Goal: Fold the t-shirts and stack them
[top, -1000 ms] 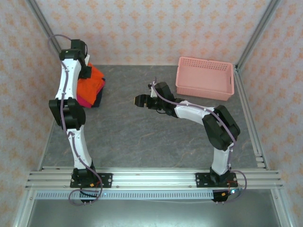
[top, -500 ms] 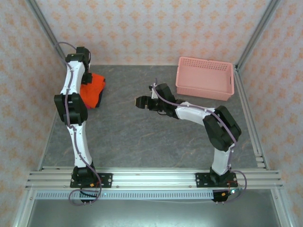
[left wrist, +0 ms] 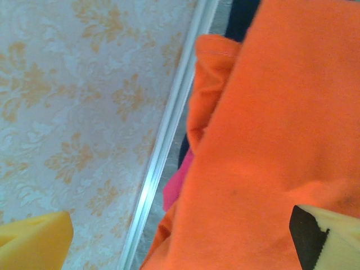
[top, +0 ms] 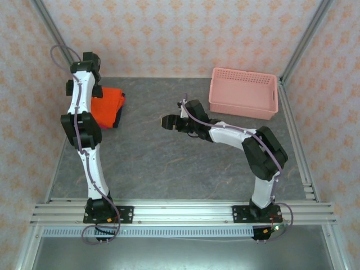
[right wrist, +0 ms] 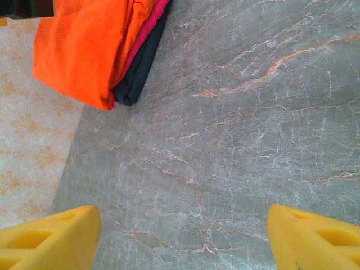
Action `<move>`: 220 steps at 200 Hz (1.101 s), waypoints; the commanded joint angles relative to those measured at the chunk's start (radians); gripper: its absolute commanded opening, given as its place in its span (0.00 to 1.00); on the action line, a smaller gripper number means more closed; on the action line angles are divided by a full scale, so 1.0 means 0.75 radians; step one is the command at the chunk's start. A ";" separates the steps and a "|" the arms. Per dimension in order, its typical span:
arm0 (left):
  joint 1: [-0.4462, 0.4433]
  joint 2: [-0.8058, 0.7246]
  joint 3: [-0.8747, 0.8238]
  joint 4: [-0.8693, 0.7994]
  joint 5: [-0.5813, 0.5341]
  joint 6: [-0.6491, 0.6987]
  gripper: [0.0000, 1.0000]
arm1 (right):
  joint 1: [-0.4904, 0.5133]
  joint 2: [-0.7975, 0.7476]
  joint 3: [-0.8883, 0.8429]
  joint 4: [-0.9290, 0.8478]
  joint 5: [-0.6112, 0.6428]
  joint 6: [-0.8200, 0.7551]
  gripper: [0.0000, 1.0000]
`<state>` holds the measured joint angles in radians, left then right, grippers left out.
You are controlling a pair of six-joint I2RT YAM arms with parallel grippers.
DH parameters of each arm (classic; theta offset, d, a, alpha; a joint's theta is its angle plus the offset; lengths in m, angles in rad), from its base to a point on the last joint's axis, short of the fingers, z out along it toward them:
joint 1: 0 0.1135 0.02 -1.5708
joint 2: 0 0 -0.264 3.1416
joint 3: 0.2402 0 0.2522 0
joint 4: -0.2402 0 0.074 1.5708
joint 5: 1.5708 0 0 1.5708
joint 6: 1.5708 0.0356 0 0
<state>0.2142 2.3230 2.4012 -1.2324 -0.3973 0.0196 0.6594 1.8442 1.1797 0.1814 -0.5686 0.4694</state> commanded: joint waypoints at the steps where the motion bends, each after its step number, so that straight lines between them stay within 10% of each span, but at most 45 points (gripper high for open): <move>1: -0.002 -0.150 -0.026 -0.011 -0.010 -0.107 1.00 | -0.002 -0.060 -0.025 0.054 0.016 -0.011 0.78; 55: -0.005 -0.068 -0.072 0.111 0.465 -0.300 0.52 | 0.000 -0.073 -0.030 0.054 0.015 -0.005 0.78; 220: 0.207 0.032 -0.378 0.335 0.758 -0.732 0.63 | 0.000 -0.100 -0.025 0.004 0.022 -0.008 0.78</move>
<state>0.3447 2.3520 2.1517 -0.9890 0.1066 -0.4732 0.6594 1.8042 1.1526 0.1871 -0.5579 0.4698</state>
